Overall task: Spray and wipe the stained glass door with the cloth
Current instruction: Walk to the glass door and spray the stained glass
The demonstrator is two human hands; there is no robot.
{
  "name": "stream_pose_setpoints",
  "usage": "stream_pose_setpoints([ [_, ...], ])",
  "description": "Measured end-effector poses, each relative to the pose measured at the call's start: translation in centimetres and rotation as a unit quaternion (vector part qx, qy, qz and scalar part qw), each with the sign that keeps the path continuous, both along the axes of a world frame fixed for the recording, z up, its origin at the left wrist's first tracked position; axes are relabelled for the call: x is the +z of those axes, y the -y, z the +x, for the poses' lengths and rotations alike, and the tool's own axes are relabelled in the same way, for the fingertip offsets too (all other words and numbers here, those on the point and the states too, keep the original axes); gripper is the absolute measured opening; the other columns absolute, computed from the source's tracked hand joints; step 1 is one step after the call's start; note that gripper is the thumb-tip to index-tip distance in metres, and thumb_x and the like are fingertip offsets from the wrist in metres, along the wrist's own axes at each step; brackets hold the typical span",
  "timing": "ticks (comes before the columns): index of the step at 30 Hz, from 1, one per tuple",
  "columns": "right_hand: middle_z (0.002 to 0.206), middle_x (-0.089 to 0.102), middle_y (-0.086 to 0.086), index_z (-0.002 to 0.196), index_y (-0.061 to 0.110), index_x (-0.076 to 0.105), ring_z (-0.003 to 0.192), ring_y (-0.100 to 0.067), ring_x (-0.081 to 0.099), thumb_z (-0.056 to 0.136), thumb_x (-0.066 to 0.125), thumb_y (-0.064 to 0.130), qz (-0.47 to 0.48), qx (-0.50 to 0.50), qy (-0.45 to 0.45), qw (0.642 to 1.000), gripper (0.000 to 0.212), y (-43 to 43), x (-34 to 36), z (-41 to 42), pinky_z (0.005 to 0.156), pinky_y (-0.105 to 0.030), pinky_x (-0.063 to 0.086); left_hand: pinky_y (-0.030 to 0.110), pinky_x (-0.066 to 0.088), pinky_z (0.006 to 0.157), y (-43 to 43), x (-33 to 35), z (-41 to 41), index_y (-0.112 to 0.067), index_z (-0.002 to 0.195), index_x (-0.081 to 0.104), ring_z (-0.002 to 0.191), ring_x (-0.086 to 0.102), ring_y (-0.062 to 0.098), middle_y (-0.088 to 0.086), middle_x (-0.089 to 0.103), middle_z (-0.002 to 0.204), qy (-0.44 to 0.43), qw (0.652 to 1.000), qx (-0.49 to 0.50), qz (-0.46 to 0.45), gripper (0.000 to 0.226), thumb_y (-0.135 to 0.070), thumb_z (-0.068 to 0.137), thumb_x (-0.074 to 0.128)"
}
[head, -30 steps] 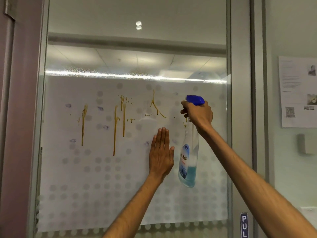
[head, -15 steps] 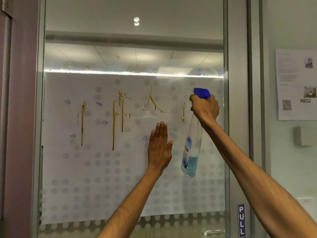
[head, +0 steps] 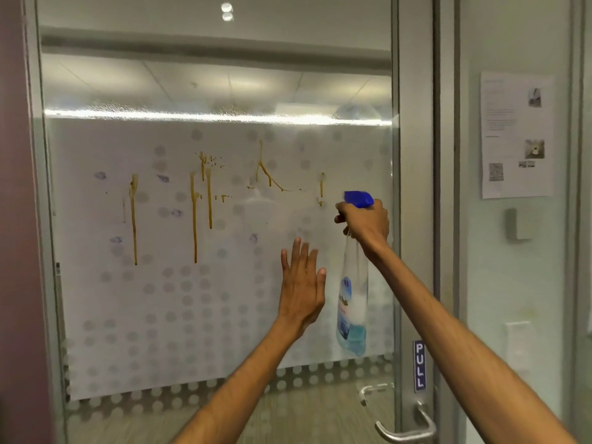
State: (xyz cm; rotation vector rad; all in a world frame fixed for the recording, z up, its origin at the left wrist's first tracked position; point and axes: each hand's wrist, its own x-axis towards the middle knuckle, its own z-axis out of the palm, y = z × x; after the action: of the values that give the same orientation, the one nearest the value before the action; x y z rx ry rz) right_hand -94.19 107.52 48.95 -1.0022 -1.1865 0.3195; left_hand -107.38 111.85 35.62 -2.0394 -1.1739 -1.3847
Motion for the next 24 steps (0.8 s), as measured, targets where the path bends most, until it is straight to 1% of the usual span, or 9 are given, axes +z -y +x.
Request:
stream_pose_setpoints([
  [2,0.071,0.074,0.003,0.08,0.019,0.065,0.062,-0.015,0.067,0.085,0.07,0.027,-0.011,0.021,-0.009,1.0,0.011,0.3,-1.3,0.3,0.061,-0.03,0.057,0.046,-0.001,0.126,1.5,-1.8,1.5,-0.012,0.128,0.058,0.146,0.034,0.026,0.012,0.056,0.139,0.077,0.992,-0.085,-0.047,0.055,-0.042,0.102,0.019],
  [3,0.072,0.074,0.001,0.077,0.021,0.064,0.063,-0.018,0.068,0.085,0.071,0.027,-0.015,0.032,-0.017,0.999,0.012,0.5,-1.9,0.5,0.064,-0.033,0.057,0.05,0.007,0.125,2.1,-2.5,2.2,-0.014,0.116,0.06,0.137,0.044,0.025,0.009,0.062,0.125,0.109,0.985,-0.12,-0.06,0.05,-0.041,0.102,0.021],
  [5,0.076,0.076,-0.003,0.078,0.02,0.065,0.063,-0.021,0.068,0.085,0.071,0.026,-0.031,0.05,-0.03,0.998,0.011,1.1,-2.9,0.9,0.067,-0.035,0.057,0.051,0.025,0.117,3.2,-3.7,3.7,-0.015,0.107,0.06,0.118,0.053,0.019,0.004,0.061,0.112,0.142,0.975,-0.161,-0.064,0.045,-0.041,0.101,0.024],
  [7,0.078,0.075,-0.006,0.082,0.017,0.068,0.059,-0.019,0.065,0.086,0.071,0.024,-0.047,0.063,-0.041,0.996,0.009,1.7,-3.7,1.4,0.062,-0.032,0.055,0.038,0.04,0.107,4.3,-4.2,5.0,-0.018,0.115,0.058,0.11,0.052,0.012,0.0,0.059,0.115,0.162,0.957,-0.216,-0.105,0.051,-0.051,0.098,0.024],
  [9,0.076,0.074,-0.005,0.085,0.014,0.068,0.052,-0.015,0.062,0.087,0.07,0.022,-0.059,0.062,-0.051,0.995,0.009,2.5,-4.4,2.2,0.054,-0.026,0.052,0.03,0.046,0.099,5.1,-4.6,5.8,-0.022,0.131,0.051,0.109,0.055,0.009,-0.001,0.061,0.121,0.136,0.934,-0.273,-0.184,0.064,-0.066,0.092,0.026],
  [13,0.081,0.074,-0.007,0.1,0.004,0.069,0.051,-0.014,0.06,0.089,0.068,0.022,-0.085,0.034,-0.075,0.993,0.021,4.2,-6.5,4.1,0.049,-0.021,0.049,0.031,0.055,0.087,5.6,-5.8,7.2,-0.026,0.136,0.043,0.097,0.064,0.014,-0.003,0.064,0.109,0.048,0.912,-0.309,-0.267,0.077,-0.077,0.079,0.051],
  [19,0.091,0.072,-0.013,0.104,0.004,0.067,0.061,-0.016,0.064,0.092,0.067,0.021,-0.133,-0.001,-0.082,0.988,0.021,7.3,-10.2,7.7,0.053,-0.021,0.053,0.039,0.059,0.089,7.4,-8.6,10.8,-0.027,0.122,0.055,0.098,0.066,0.013,-0.004,0.068,0.113,0.017,0.878,-0.34,-0.337,0.07,-0.075,0.071,0.065],
  [22,0.098,0.075,-0.012,0.109,0.005,0.067,0.075,-0.02,0.072,0.088,0.071,0.021,-0.168,-0.031,-0.074,0.982,0.026,9.7,-11.9,9.6,0.064,-0.026,0.055,0.041,0.057,0.095,9.3,-10.1,12.9,-0.019,0.131,0.054,0.108,0.066,0.017,0.003,0.068,0.122,0.014,0.859,-0.36,-0.364,0.082,-0.073,0.071,0.067],
  [24,0.093,0.073,-0.011,0.106,0.005,0.069,0.079,-0.023,0.071,0.084,0.074,0.015,-0.187,-0.065,-0.073,0.977,0.025,11.7,-13.1,10.9,0.065,-0.028,0.052,0.041,0.054,0.099,10.8,-11.1,14.4,-0.016,0.137,0.051,0.116,0.063,0.021,0.006,0.065,0.13,0.008,0.841,-0.373,-0.392,0.087,-0.07,0.072,0.069],
])
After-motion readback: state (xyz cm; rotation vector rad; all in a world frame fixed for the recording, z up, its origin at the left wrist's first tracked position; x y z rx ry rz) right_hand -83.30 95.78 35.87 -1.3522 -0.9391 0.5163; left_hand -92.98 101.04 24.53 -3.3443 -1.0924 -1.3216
